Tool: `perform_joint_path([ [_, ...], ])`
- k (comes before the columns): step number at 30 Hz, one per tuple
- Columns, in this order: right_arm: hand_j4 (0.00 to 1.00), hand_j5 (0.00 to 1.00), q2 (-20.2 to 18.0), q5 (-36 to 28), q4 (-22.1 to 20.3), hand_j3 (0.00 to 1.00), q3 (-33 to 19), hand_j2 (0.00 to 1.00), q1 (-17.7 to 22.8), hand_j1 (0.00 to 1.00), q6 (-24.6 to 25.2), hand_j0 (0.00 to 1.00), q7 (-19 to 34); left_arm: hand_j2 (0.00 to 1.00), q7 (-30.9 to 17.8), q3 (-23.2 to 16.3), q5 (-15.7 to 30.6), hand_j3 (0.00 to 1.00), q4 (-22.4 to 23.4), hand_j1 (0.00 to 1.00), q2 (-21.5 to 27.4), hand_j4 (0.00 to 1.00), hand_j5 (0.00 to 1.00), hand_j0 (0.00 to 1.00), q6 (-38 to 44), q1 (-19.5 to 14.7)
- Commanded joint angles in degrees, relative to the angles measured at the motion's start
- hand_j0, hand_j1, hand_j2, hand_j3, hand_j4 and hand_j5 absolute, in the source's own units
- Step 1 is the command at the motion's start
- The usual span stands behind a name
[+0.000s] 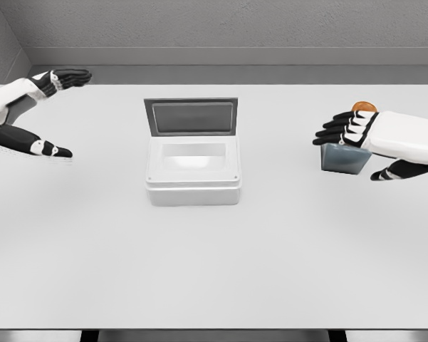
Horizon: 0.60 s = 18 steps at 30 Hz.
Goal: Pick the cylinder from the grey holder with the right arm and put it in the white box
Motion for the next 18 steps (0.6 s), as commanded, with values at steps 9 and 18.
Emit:
perform_joint_path([
  [9,1.0,1.0,1.1,4.1,0.5,1.0,-0.4,1.0,-7.7,1.0,0.1,1.0,4.2,1.0,-1.1,0.0,7.9,1.0,1.0,1.0,-3.2,1.0,1.0,1.0,12.0,-0.8],
  [18,0.99,0.99,15.3,11.2,16.1,0.99,-1.8,0.99,-16.3,0.99,0.1,0.99,22.5,1.0,-1.1,-0.3,7.7,1.0,3.5,1.0,-6.3,1.0,1.0,1.0,11.8,-0.8],
])
